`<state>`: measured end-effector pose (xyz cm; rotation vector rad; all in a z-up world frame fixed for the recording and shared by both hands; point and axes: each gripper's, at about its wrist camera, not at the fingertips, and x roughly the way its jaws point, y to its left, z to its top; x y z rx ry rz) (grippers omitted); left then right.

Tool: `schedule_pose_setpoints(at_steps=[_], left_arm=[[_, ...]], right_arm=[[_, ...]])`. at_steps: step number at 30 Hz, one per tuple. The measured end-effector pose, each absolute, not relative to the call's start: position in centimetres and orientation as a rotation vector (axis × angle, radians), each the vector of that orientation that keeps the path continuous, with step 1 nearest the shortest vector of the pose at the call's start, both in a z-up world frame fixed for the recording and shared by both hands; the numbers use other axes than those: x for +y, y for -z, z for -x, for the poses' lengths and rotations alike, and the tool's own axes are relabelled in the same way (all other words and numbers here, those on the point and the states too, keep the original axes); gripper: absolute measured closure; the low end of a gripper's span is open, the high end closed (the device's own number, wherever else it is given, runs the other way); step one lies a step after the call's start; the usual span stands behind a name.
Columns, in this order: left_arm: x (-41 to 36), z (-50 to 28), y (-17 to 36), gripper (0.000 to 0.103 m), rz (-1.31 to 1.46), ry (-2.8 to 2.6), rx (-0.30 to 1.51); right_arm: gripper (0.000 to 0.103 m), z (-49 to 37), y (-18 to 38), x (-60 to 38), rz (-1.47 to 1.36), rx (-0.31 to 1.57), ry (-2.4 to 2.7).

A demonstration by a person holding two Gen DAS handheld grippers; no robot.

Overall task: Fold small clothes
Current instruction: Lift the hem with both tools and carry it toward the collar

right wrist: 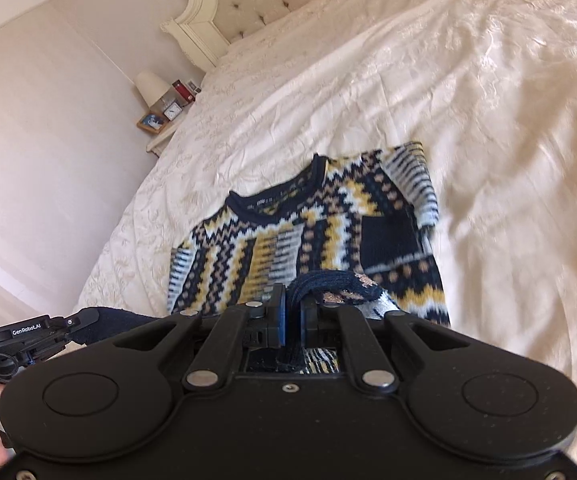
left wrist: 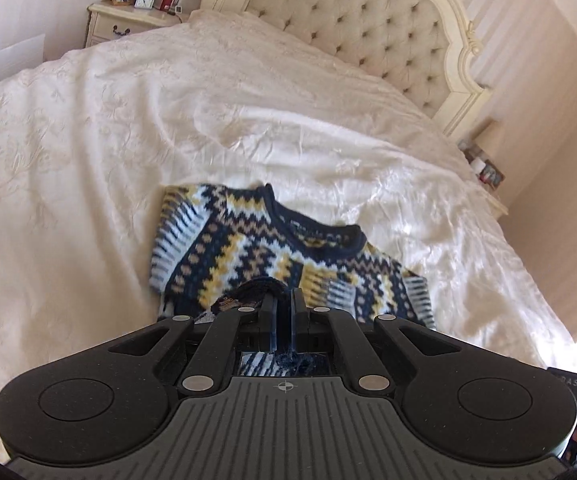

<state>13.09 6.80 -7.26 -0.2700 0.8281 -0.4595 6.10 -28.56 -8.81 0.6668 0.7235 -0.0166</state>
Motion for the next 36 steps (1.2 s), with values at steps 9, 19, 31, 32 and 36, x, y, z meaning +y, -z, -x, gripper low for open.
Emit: schedule_pose_setpoints(at_steps=[9, 19, 31, 32, 36], left_arm=[[3.9, -22.3, 8.5, 0.098, 0.287, 0.441, 0.842], [1.5, -30.4, 12.8, 0.097, 0.247, 0.392, 0.953], [0.7, -36.1, 18.1, 0.094, 0.268, 0.316, 1.123], [0.7, -36.3, 18.1, 0.093, 0.266, 0.317, 1.128], [0.8, -36.9, 17.7, 0.074, 0.259, 0.300, 1.088]], right_arm=[[0.090, -17.3, 10.5, -31.2, -0.666, 0.712, 0.084], [0.090, -25.5, 14.9, -32.7, -0.662, 0.810, 0.160], [0.083, -30.9, 19.7, -34.3, -0.709, 0.958, 0.234], [0.081, -31.1, 19.8, -34.3, -0.716, 0.962, 0.237], [0.046, -31.1, 19.4, -34.4, -0.731, 0.910, 0.242]])
